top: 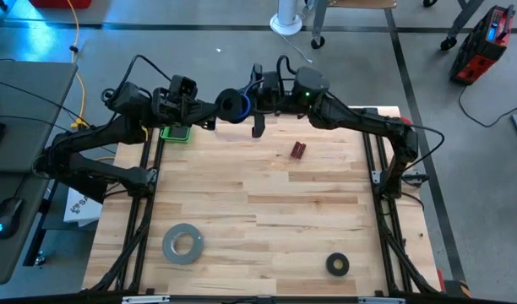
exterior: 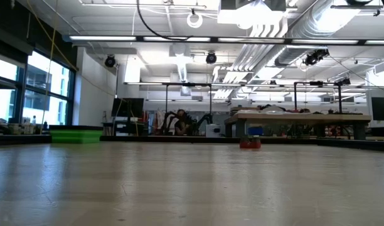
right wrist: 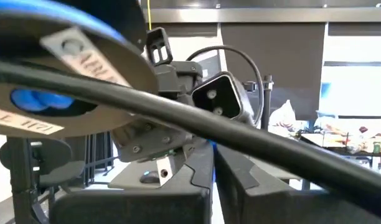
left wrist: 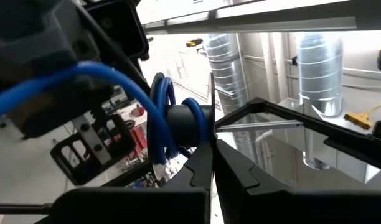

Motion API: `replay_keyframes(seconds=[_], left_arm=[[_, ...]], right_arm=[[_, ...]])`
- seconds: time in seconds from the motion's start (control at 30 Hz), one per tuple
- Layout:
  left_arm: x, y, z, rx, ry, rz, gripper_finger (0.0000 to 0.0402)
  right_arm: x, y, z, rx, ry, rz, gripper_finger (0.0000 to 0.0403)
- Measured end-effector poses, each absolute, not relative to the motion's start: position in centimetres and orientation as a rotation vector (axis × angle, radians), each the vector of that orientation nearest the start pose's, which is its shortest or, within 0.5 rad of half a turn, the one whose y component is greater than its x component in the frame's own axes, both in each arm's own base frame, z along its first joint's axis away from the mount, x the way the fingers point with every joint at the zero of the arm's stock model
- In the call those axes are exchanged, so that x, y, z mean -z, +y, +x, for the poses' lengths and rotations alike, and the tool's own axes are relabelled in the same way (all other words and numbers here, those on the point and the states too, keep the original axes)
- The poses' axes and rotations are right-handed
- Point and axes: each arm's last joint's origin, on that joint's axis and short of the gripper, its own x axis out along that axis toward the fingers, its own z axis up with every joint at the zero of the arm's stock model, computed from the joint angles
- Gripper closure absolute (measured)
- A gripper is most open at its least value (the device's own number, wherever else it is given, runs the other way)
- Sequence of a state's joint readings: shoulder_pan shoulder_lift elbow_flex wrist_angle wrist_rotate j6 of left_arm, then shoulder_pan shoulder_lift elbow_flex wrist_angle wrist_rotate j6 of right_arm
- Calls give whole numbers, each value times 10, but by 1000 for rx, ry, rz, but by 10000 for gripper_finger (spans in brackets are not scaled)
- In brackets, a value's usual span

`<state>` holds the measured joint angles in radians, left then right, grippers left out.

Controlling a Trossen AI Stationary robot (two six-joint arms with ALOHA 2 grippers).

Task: Coil cords
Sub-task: Coil the blue wire onto the spool

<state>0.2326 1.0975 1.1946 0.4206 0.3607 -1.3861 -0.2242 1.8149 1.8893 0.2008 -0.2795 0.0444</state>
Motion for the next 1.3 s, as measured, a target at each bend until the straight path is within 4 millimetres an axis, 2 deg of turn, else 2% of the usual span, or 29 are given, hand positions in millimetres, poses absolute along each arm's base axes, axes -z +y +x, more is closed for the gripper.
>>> replay_keyframes(seconds=[0.27, 0.47, 1.0, 1.3], left_arm=[[-468, 43, 216, 419, -314, -1188, 401], [-462, 42, 216, 390, -229, -1159, 401], [-452, 52, 187, 188, -117, -1066, 401], [-451, 60, 176, 121, -118, -987, 401]], right_arm=[[-468, -100, 399, -74, -276, -20, 403], [-469, -109, 396, -76, -275, -24, 403], [-468, -140, 385, -112, -255, 10, 403], [-467, -146, 383, -98, -250, 13, 403]])
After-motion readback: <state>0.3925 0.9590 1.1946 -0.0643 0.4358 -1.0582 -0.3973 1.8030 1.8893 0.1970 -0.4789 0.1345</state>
